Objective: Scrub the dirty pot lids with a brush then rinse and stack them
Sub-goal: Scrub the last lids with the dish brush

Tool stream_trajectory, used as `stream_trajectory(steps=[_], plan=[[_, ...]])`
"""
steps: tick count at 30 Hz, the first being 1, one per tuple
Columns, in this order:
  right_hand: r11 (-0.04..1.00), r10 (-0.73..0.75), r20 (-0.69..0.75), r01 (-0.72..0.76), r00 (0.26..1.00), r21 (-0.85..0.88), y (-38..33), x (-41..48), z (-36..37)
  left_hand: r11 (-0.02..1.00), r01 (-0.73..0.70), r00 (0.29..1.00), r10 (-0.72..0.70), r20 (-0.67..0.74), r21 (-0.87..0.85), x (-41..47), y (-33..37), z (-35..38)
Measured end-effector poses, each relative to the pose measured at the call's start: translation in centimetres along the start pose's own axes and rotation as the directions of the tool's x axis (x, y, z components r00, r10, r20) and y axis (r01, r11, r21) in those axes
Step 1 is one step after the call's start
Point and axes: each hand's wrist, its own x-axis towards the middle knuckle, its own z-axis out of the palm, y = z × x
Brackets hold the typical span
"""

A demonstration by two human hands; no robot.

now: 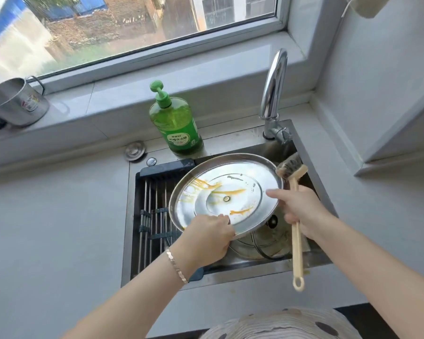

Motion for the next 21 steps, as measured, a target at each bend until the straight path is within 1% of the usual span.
stream_trajectory(steps=[1,2,3,4,5,6,7,8,9,10,11,12,13,14,15,16,17,18,19,20,21], plan=[[1.000,0.000,-0.022,0.000,1.000,-0.022,0.4,0.2,-0.1,1.000,-0.017,1.000,0.017,-0.009,-0.019,-0.2,-0.2,0.3],[1.000,0.000,-0.039,-0.001,0.999,-0.029,0.8,0.4,-0.3,0.999,-0.013,0.999,0.010,-0.050,-0.052,-0.5,-0.4,0.7],[1.000,0.003,-0.053,-0.004,0.999,-0.026,1.1,0.6,-0.5,0.994,0.039,0.995,-0.048,-0.091,-0.098,-0.7,-0.7,0.7],[1.000,0.007,-0.069,-0.009,0.998,-0.021,1.4,0.7,-0.8,0.976,0.143,0.981,-0.162,-0.105,-0.165,-0.9,-0.8,0.5],[1.000,0.012,-0.085,-0.013,0.996,-0.018,1.7,0.9,-1.2,0.924,0.275,0.948,-0.307,-0.086,-0.265,-1.1,-1.0,0.2],[1.000,0.013,-0.102,-0.015,0.995,-0.014,1.9,1.0,-1.6,0.829,0.415,0.886,-0.461,-0.038,-0.375,-1.4,-1.1,0.0],[1.000,0.013,-0.119,-0.014,0.993,-0.005,2.1,1.1,-2.2,0.686,0.544,0.797,-0.603,0.040,-0.483,-1.7,-1.1,-0.2],[1.000,0.010,-0.131,-0.010,0.991,0.001,2.2,1.1,-2.7,0.499,0.659,0.672,-0.727,0.143,-0.562,-1.8,-1.1,-0.5],[1.000,0.004,-0.132,-0.004,0.991,-0.003,2.3,1.1,-3.2,0.255,0.723,0.530,-0.801,0.279,-0.642,-1.8,-1.3,-1.0],[1.000,-0.006,-0.119,0.005,0.993,-0.013,2.3,1.0,-3.5,-0.039,0.692,0.408,-0.802,0.436,-0.721,-1.8,-1.5,-1.4],[0.999,-0.016,-0.090,0.013,0.996,-0.034,2.3,0.9,-3.7,-0.311,0.589,0.361,-0.725,0.587,-0.746,-1.9,-1.8,-1.9],[0.998,-0.025,-0.050,0.021,0.998,-0.063,2.3,0.8,-3.8,-0.523,0.491,0.377,-0.593,0.711,-0.697,-2.1,-2.0,-2.1],[0.994,-0.032,-0.017,0.030,0.999,-0.105,2.3,0.8,-4.0,-0.643,0.451,0.398,-0.477,0.784,-0.620,-2.4,-1.9,-2.5],[0.985,-0.052,0.001,0.052,0.999,-0.162,2.3,0.7,-4.1,-0.692,0.444,0.415,-0.404,0.815,-0.569,-2.7,-1.8,-2.7],[0.959,-0.103,-0.003,0.098,0.995,-0.266,2.2,0.7,-4.2,-0.710,0.438,0.432,-0.371,0.822,-0.551,-2.9,-1.6,-2.7],[0.895,-0.183,-0.015,0.160,0.983,-0.416,2.2,0.7,-4.4,-0.707,0.431,0.465,-0.358,0.810,-0.560,-3.2,-1.4,-2.6],[0.778,-0.277,-0.018,0.213,0.961,-0.591,2.1,0.8,-4.6,-0.698,0.423,0.502,-0.349,0.791,-0.577,-3.3,-1.2,-2.5],[0.616,-0.358,0.001,0.237,0.934,-0.751,2.1,0.8,-4.7,-0.681,0.425,0.534,-0.344,0.773,-0.596,-3.4,-0.9,-2.5],[0.454,-0.415,0.034,0.240,0.909,-0.858,2.0,0.7,-4.8,-0.651,0.434,0.556,-0.350,0.754,-0.623,-3.5,-0.7,-2.5],[0.326,-0.453,0.084,0.252,0.888,-0.911,2.0,0.5,-4.8,-0.617,0.438,0.577,-0.364,0.731,-0.654,-3.5,-0.6,-2.5],[0.220,-0.465,0.152,0.280,0.872,-0.934,2.3,0.5,-4.7,-0.586,0.438,0.598,-0.376,0.708,-0.681,-3.4,-0.5,-2.4]])
